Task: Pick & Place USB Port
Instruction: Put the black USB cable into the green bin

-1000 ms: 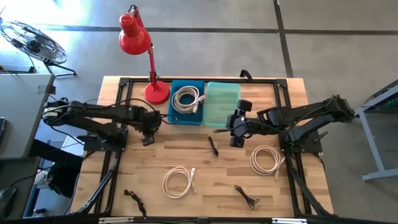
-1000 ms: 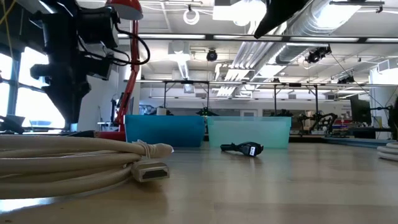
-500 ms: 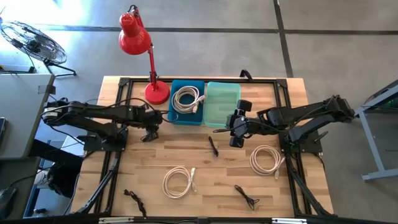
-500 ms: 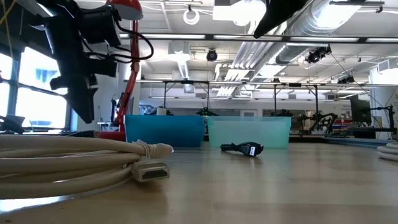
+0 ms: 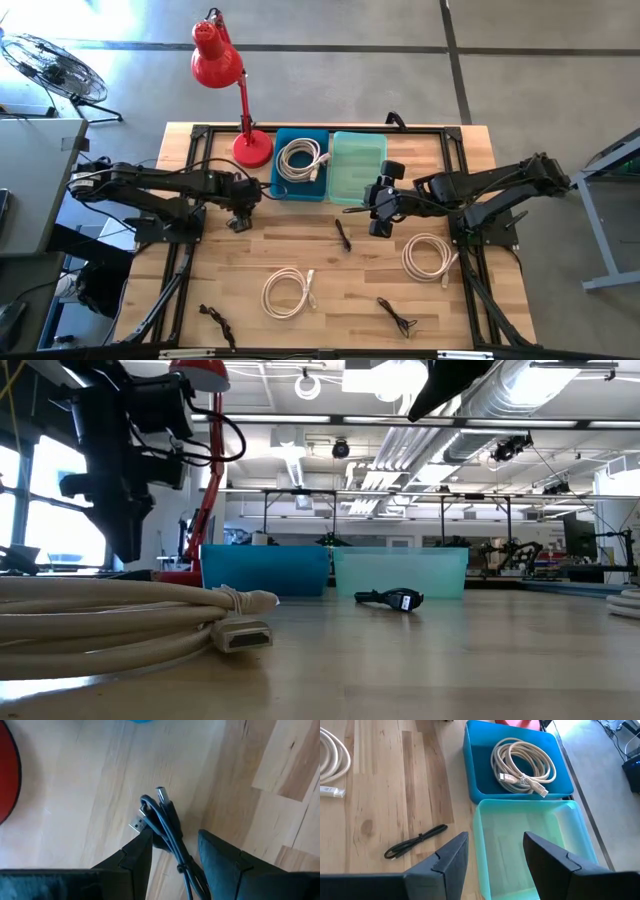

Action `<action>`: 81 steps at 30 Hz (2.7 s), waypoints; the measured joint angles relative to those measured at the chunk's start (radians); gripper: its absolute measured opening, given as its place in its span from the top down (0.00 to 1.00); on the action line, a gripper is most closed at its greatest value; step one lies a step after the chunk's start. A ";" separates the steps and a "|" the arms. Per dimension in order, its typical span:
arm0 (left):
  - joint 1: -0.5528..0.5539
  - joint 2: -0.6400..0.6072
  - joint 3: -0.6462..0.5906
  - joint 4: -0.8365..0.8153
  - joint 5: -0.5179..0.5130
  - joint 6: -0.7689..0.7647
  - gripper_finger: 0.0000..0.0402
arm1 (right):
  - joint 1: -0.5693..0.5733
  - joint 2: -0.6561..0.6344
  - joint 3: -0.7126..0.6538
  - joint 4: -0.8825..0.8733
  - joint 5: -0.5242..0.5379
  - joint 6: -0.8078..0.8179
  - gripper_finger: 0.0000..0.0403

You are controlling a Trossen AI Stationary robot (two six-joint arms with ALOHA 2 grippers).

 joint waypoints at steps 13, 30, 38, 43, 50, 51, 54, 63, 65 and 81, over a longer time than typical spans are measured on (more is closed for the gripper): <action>0.000 0.000 0.000 -0.036 0.001 -0.003 0.62 | 0.000 0.000 0.000 0.000 -0.008 0.000 0.55; 0.000 0.113 0.001 -0.052 -0.049 -0.052 0.62 | 0.000 0.000 0.000 -0.001 -0.019 0.023 0.55; -0.001 0.168 0.003 -0.036 -0.061 -0.052 0.62 | 0.002 0.000 0.000 -0.001 -0.034 0.026 0.55; 0.000 0.170 0.000 -0.001 0.022 -0.055 0.62 | 0.002 0.000 0.000 -0.001 -0.034 0.027 0.55; 0.000 0.171 -0.002 0.011 0.083 -0.053 0.62 | 0.002 0.000 0.000 0.000 -0.034 0.026 0.55; 0.000 0.171 -0.002 0.011 0.069 -0.053 0.62 | 0.002 0.000 0.000 0.000 -0.034 0.025 0.55; 0.000 0.171 -0.002 0.011 0.024 -0.053 0.62 | 0.002 0.000 0.000 0.000 -0.034 0.025 0.55; 0.000 0.165 -0.087 0.137 -0.029 -0.048 0.62 | 0.006 0.000 0.000 -0.001 -0.044 0.026 0.55; 0.000 0.162 -0.118 0.162 -0.030 -0.050 0.62 | 0.012 0.000 0.000 0.000 -0.043 0.026 0.55; -0.002 0.165 -0.131 0.164 -0.037 -0.023 0.94 | 0.029 0.000 0.000 0.000 -0.029 0.047 0.55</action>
